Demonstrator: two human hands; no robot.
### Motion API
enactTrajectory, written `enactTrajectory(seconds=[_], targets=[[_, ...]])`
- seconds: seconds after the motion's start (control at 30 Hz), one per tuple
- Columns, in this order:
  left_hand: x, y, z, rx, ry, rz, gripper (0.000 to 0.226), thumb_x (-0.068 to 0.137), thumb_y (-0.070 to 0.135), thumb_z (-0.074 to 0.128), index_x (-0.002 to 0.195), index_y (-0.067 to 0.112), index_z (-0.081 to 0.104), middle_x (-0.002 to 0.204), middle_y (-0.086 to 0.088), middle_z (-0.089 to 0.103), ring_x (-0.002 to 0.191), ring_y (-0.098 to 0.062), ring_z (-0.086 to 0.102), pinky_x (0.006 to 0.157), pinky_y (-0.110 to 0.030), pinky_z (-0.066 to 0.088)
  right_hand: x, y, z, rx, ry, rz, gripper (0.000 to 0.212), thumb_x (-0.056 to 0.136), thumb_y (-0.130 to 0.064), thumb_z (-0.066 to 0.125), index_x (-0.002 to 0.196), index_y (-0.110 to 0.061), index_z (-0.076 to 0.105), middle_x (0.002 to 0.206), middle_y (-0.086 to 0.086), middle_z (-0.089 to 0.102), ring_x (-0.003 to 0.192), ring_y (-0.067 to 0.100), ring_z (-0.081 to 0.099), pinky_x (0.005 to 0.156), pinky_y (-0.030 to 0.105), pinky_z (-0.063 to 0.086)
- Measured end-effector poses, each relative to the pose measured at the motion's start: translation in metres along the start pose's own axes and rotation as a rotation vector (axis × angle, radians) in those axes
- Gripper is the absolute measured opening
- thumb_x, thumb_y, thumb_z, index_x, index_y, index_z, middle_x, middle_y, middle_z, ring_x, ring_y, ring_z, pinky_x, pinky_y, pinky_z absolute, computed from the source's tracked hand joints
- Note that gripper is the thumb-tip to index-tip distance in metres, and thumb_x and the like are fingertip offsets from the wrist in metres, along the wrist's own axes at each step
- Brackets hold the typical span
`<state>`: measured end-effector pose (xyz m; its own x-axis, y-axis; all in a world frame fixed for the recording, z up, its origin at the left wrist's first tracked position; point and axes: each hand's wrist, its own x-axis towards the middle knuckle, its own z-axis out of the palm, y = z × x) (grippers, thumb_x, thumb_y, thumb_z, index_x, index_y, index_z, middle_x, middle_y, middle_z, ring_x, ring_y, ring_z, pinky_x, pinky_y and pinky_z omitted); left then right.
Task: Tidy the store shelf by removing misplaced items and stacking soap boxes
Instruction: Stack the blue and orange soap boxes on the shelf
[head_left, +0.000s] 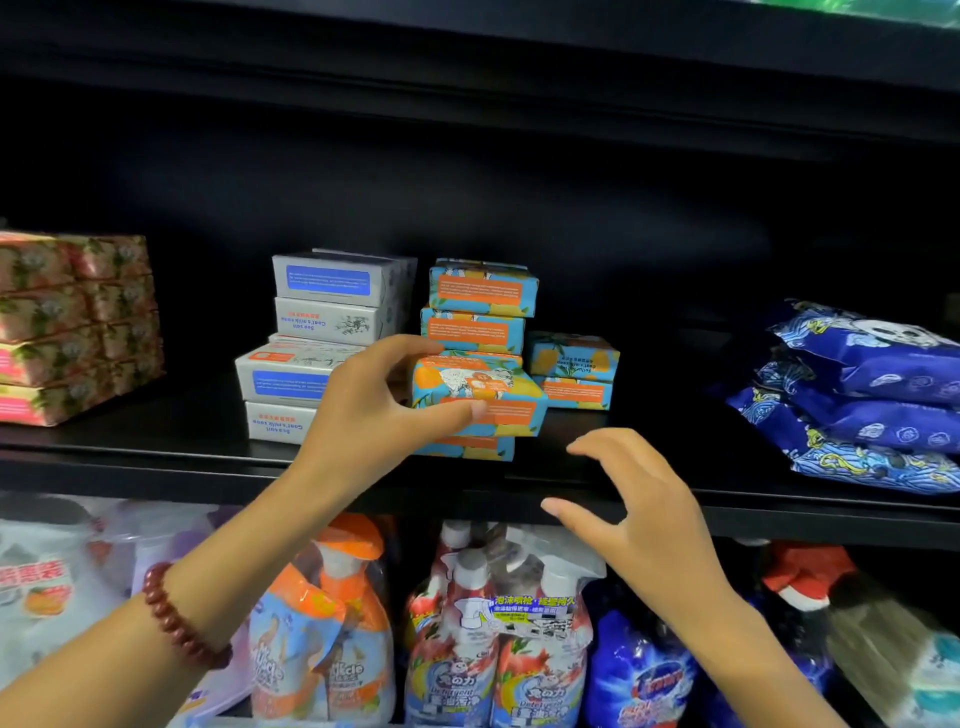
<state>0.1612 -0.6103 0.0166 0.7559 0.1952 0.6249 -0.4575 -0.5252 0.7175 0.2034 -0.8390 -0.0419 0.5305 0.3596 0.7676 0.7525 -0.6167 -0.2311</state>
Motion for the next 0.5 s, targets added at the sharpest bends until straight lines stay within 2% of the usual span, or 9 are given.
enactTrajectory(seconds=[0.13,0.2,0.33,0.4,0.5], targets=[[0.006,-0.008,0.003,0.101,-0.040,-0.020,0.068,0.057,0.054,0.072,0.115,0.022,0.058,0.105,0.012,0.063,0.091,0.000,0.063,0.068,-0.010,0.052,-0.004,0.006,0.006,-0.168,-0.034,-0.059,0.044,0.078,-0.058,0.049,0.098,-0.022,0.065,0.099,-0.012,0.062,0.096,0.001,0.050,0.071,0.013,0.041],[0.004,-0.009,0.004,0.182,-0.023,0.057,0.065,0.059,0.056,0.067,0.113,0.020,0.061,0.108,0.011,0.060,0.095,0.000,0.060,0.074,-0.010,0.049,-0.004,0.007,0.007,-0.163,-0.027,-0.058,0.043,0.078,-0.058,0.049,0.097,-0.023,0.066,0.098,-0.012,0.062,0.095,0.002,0.050,0.069,0.012,0.042],[0.002,-0.016,0.003,0.322,0.030,0.257,0.049,0.073,0.050,0.062,0.107,0.015,0.068,0.112,0.008,0.058,0.102,0.002,0.050,0.083,0.000,0.037,-0.005,0.008,0.007,-0.157,-0.029,-0.060,0.042,0.079,-0.057,0.049,0.096,-0.023,0.066,0.097,-0.013,0.062,0.094,0.000,0.050,0.068,0.011,0.040],[0.002,-0.021,0.004,0.353,0.049,0.278,0.043,0.077,0.045,0.063,0.106,0.014,0.068,0.110,0.005,0.062,0.100,0.001,0.051,0.084,-0.002,0.038,-0.005,0.008,0.008,-0.155,-0.031,-0.060,0.042,0.079,-0.057,0.049,0.096,-0.023,0.066,0.096,-0.014,0.062,0.093,0.000,0.050,0.067,0.008,0.038],[0.001,-0.022,0.006,0.378,0.078,0.277,0.038,0.080,0.039,0.064,0.107,0.012,0.067,0.110,0.001,0.064,0.102,-0.008,0.056,0.085,-0.013,0.041,-0.006,0.008,0.007,-0.153,-0.026,-0.055,0.042,0.079,-0.057,0.049,0.095,-0.023,0.067,0.096,-0.014,0.062,0.092,-0.001,0.050,0.067,0.005,0.035]])
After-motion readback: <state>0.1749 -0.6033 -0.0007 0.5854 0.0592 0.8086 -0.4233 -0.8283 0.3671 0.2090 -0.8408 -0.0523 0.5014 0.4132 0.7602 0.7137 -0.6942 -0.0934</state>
